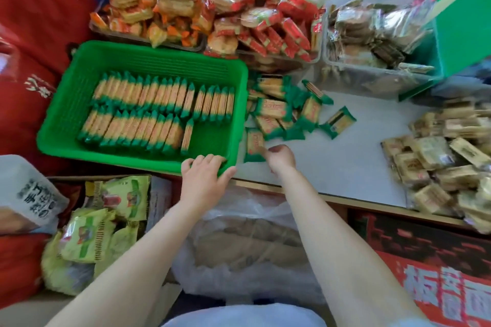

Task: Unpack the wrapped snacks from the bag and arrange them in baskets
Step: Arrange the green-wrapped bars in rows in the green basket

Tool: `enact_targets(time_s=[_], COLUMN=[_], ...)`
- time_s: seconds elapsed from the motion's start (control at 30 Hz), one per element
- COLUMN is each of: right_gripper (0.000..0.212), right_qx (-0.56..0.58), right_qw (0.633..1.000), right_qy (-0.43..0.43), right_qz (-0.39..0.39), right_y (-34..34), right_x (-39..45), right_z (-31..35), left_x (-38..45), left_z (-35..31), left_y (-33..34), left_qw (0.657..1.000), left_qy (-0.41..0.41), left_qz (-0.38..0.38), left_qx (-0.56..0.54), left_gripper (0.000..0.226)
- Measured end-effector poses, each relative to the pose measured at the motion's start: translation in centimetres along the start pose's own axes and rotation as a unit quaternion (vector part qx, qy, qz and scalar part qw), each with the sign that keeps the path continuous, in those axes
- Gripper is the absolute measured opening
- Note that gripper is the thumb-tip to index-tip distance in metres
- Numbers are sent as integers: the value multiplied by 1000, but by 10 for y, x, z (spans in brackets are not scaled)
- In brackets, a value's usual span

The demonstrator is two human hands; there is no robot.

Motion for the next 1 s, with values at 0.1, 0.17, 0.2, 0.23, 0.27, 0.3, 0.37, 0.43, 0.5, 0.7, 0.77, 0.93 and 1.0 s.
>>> enact_targets(time_s=[0.1, 0.17, 0.2, 0.23, 0.27, 0.3, 0.37, 0.43, 0.5, 0.7, 0.77, 0.93, 1.0], right_gripper=[72, 90, 97, 99, 96, 90, 71, 59, 58, 34, 34, 35, 28], right_qx=[-15, -54, -80, -96, -99, -98, -114, -134, -146, -86, -15, 281, 273], right_qw=[998, 994, 992, 991, 991, 991, 990, 988, 986, 990, 994, 958, 960], right_qy=[26, 30, 25, 17, 13, 9, 4, 1, -9, -77, -70, -33, -59], right_qz=[-50, -86, -93, -97, -94, -89, -82, -79, -79, -83, -84, -53, 14], right_y=[16, 19, 21, 22, 23, 22, 16, 3, -13, -64, -83, -124, -125], right_x=[13, 13, 13, 13, 15, 17, 20, 22, 23, 17, 18, -4, -17], right_z=[5, 7, 7, 6, 4, 1, -4, -11, -21, -55, -67, -94, -91], left_x=[2, 4, 3, 2, 2, 2, 3, 7, 7, 7, 18, 40, 47], left_z=[0, 1, 2, 3, 2, 3, 4, 3, -7, -98, -110, -143, -162], left_y=[1, 2, 2, 3, 3, 3, -1, -8, -15, 5, 36, 94, 104], left_qw=[1000, 1000, 1000, 1000, 1000, 1000, 999, 997, 994, 961, 909, 686, 636], left_qy=[-9, -12, -14, -16, -18, -22, -37, -52, -50, 38, -108, -282, -250], left_qz=[6, 6, 5, 7, 9, 14, 24, 28, -24, -107, 26, 161, 190], left_qx=[4, 9, 7, 5, 2, -2, -15, -40, -92, -251, -401, -651, -705], left_gripper=[57, 50, 50, 50, 51, 50, 48, 46, 43, 20, 18, 38, 38])
Point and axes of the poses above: each hand's wrist, its own x-axis towards the middle knuckle, its own y-axis out of the palm, z = x × y, the point moved 4 cm from there along x, towards the middle knuckle, and after that the axes turned 4 degrees about y, right-handed, at the moved point
